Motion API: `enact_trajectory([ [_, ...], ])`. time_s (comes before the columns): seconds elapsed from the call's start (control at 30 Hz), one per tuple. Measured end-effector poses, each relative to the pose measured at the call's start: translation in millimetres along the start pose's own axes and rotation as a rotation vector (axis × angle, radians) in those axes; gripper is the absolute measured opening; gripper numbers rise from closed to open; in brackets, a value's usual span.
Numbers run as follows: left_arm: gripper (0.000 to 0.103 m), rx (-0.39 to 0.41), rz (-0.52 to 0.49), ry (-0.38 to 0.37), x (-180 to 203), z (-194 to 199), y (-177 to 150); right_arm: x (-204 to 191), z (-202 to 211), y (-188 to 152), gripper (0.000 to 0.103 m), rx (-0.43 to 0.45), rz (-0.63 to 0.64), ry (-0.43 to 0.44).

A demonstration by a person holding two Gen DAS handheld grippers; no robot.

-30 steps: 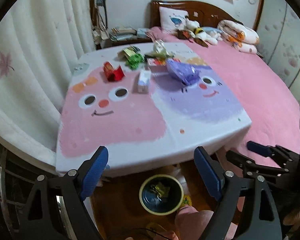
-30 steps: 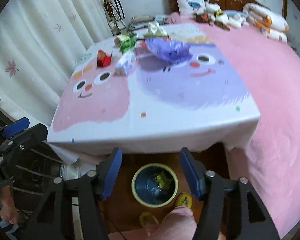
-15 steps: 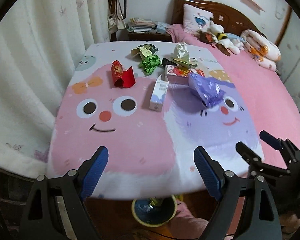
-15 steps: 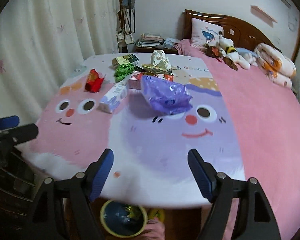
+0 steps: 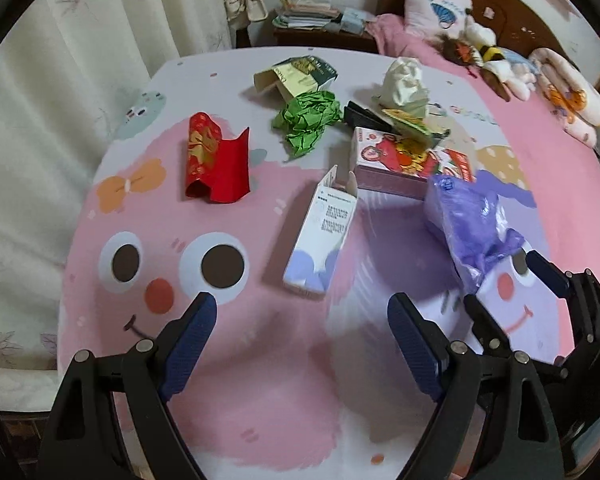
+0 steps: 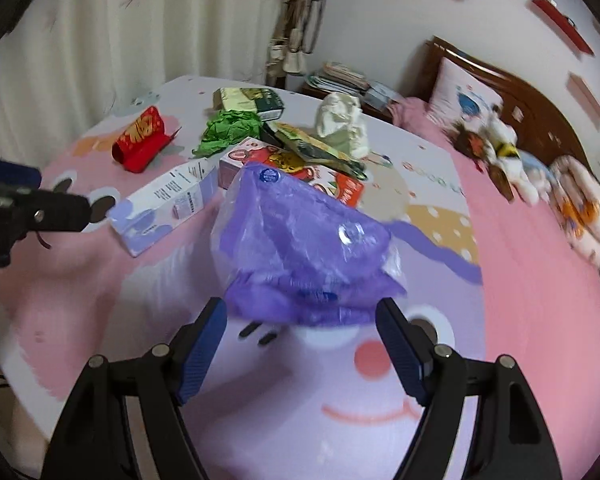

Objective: Collect trash
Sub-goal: 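Grasp the white box with the left tool while the right grasps the purple bag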

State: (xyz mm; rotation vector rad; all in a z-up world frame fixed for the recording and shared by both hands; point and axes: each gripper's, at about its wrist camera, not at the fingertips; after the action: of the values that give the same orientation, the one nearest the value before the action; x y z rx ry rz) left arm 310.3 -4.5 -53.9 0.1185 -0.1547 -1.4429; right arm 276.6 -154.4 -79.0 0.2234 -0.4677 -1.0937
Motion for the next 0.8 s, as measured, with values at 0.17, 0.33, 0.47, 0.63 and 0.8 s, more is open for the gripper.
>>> enact_trajectory([
  [0.17,0.086,-0.04,0.049,0.012,1,-25,19,1,-25,12,0.077,-0.007,0.063,-0.02],
  [0.33,0.086,-0.072,0.078,0.018,0,-45,33,7,-36,24,0.077,0.012,0.084,-0.032],
  [0.47,0.086,-0.07,0.072,0.036,3,-52,41,18,-43,31,0.067,-0.009,0.047,-0.032],
  [0.63,0.079,-0.083,0.06,0.03,5,-59,49,28,-44,33,0.039,-0.022,0.03,0.013],
  [0.8,0.068,-0.112,0.046,0.017,9,-69,56,35,-32,35,0.023,-0.005,0.008,0.053],
])
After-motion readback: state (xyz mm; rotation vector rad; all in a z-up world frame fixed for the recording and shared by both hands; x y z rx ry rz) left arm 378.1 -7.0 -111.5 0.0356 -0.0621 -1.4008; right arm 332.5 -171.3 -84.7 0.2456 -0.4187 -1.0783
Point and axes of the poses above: each gripper's, at about its wrist camera, not at the fingertips, and z roughly against the way its jaws point, x to its right, y to its top, and after that the axes turned 12 degrees about -x, right-handed
